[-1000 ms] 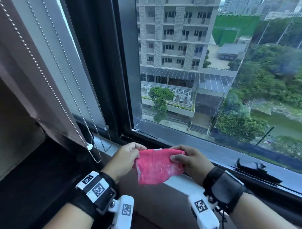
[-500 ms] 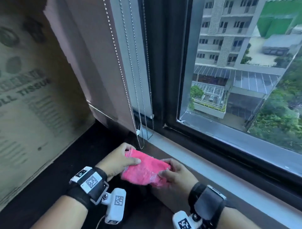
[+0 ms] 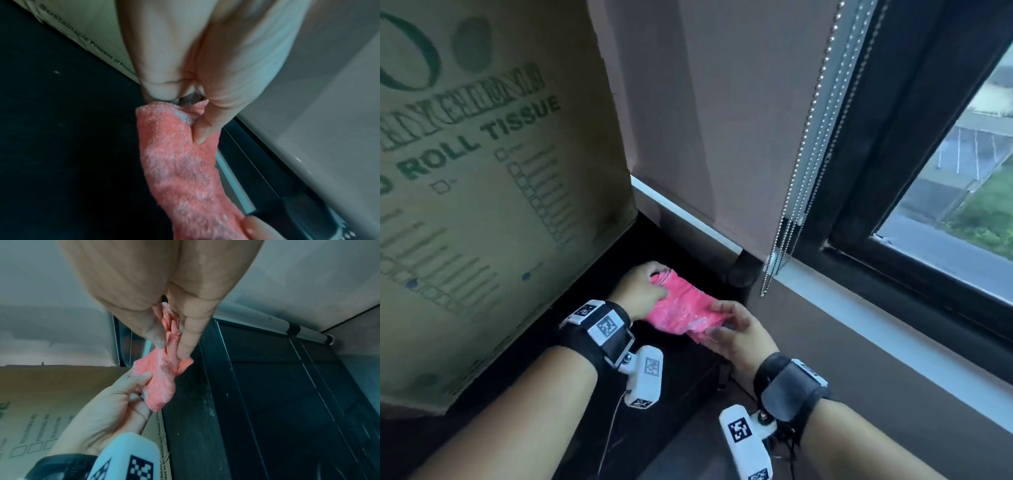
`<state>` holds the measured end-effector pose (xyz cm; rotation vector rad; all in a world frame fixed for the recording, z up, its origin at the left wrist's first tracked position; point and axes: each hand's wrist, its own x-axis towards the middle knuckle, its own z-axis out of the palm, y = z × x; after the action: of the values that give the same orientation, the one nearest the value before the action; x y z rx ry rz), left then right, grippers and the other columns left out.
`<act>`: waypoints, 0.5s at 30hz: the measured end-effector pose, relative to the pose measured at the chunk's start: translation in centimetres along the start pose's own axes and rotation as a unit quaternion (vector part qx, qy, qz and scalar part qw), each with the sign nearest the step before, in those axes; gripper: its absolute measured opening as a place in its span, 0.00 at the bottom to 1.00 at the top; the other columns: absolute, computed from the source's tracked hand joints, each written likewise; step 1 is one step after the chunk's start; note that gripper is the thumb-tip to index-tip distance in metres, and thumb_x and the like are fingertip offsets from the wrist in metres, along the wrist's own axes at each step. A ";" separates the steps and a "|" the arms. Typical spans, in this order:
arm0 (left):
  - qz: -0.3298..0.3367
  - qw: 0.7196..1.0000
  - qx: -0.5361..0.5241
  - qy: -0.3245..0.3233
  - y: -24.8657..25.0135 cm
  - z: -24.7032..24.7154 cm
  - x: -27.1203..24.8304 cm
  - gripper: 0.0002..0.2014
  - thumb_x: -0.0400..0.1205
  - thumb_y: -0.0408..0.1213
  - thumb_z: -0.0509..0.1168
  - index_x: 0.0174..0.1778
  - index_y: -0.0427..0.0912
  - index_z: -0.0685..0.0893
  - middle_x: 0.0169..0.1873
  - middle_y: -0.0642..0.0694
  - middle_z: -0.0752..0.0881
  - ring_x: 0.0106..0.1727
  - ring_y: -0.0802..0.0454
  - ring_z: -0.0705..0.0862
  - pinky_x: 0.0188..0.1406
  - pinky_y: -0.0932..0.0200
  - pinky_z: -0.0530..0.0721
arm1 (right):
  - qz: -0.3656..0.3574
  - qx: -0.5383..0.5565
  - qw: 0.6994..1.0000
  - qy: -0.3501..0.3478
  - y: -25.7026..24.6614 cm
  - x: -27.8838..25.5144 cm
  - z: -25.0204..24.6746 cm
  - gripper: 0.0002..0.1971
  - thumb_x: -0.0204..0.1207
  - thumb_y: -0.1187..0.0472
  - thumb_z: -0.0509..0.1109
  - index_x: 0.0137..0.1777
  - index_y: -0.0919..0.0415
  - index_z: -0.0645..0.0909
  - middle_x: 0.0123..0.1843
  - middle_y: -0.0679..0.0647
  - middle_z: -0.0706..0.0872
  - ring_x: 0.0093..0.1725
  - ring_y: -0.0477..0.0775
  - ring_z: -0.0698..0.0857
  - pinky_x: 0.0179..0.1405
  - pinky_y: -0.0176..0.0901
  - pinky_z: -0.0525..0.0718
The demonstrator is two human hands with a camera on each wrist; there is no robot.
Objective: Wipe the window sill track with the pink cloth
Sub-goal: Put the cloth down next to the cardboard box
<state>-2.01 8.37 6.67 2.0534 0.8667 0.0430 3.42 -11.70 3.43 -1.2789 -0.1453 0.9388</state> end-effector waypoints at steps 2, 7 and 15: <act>0.014 1.000 -0.012 0.002 -0.9 -0.1 1.0 0.21 0.75 0.23 0.70 0.63 0.45 0.85 0.48 0.47 0.90 0.41 0.49 0.88 0.38 0.58 0.84 | 0.003 -0.038 0.999 0.006 0.7 0.8 0.4 0.21 0.72 0.79 0.67 0.61 0.59 0.79 0.63 0.64 0.80 0.52 0.59 0.90 0.51 0.46 0.88; 0.043 0.999 -0.018 0.011 -2.6 -0.6 3.7 0.21 0.75 0.25 0.71 0.60 0.52 0.86 0.48 0.50 0.90 0.39 0.46 0.88 0.37 0.53 0.85 | 0.005 -0.161 0.987 0.000 1.3 2.4 1.6 0.26 0.62 0.60 0.75 0.60 0.39 0.79 0.50 0.56 0.86 0.45 0.52 0.84 0.63 0.55 0.82; 0.059 0.998 -0.016 0.002 -4.0 0.9 6.7 0.22 0.76 0.28 0.73 0.63 0.55 0.85 0.50 0.52 0.91 0.43 0.40 0.90 0.41 0.48 0.87 | -0.028 -0.337 0.940 0.050 1.1 4.1 1.3 0.31 0.68 0.55 0.76 0.72 0.51 0.74 0.65 0.52 0.77 0.51 0.41 0.84 0.46 0.23 0.80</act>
<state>1.14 13.13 1.30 2.0732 0.7424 0.1233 4.72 -8.06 1.36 -1.9394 -0.4505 0.7941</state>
